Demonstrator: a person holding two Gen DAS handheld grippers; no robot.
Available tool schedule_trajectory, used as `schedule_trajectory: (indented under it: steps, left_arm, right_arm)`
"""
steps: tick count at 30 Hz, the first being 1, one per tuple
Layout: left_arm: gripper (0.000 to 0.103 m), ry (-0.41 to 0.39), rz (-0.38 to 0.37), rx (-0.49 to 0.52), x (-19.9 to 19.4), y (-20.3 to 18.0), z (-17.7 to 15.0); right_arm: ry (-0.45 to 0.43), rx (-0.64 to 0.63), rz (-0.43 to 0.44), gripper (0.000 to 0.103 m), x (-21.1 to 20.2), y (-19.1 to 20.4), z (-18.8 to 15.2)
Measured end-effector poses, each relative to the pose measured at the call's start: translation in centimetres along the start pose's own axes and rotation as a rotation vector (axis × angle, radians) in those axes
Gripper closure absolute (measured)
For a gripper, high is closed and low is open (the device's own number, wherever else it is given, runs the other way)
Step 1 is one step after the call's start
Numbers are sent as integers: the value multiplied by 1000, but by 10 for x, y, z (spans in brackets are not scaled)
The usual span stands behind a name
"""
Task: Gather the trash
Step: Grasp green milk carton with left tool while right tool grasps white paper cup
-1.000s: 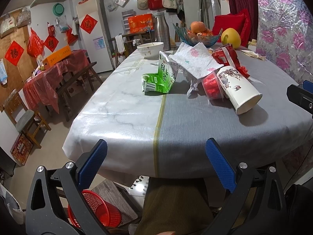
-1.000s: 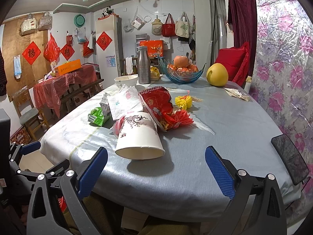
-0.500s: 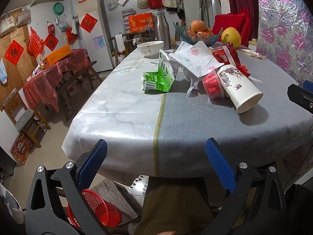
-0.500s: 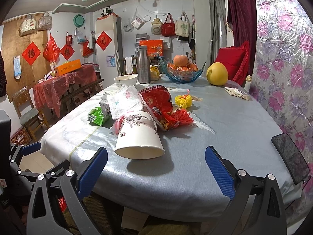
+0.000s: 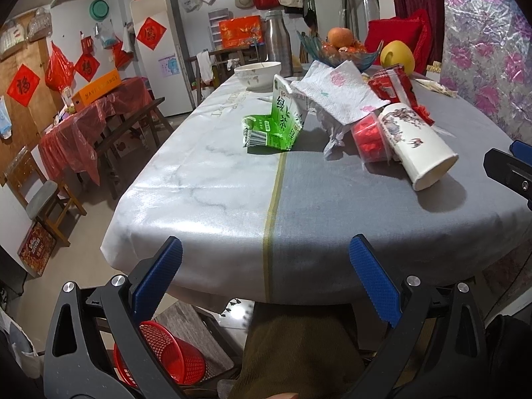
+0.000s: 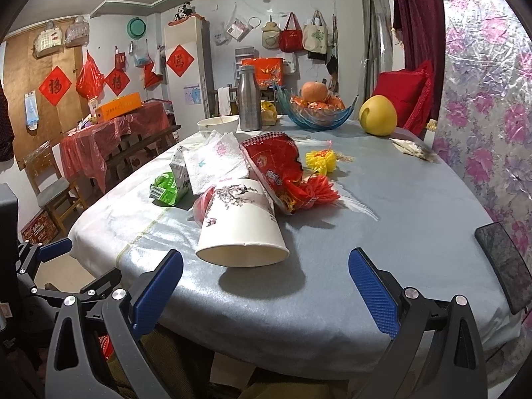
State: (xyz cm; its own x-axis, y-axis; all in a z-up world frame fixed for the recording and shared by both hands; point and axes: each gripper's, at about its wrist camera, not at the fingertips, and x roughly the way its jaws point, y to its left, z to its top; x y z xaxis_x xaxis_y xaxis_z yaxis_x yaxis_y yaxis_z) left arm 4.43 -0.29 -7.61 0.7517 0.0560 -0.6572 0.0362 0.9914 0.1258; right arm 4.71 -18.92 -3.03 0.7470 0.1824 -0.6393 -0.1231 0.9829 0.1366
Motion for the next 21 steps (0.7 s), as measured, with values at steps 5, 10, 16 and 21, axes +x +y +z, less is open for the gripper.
schedule_trajectory:
  steps: [5, 10, 16, 21]
  left_arm:
    - [7, 31, -8, -47, 13, 16, 5]
    - [7, 70, -21, -110, 31, 35, 13]
    - [7, 99, -62, -131, 51, 42, 30]
    - [7, 112, -119, -139, 71, 44, 60]
  right_arm:
    - [47, -23, 37, 6, 27, 13, 7]
    - [106, -28, 55, 6, 64, 15, 15]
    - [129, 0, 107, 18, 86, 0, 13]
    - [60, 24, 151, 19, 68, -25, 19]
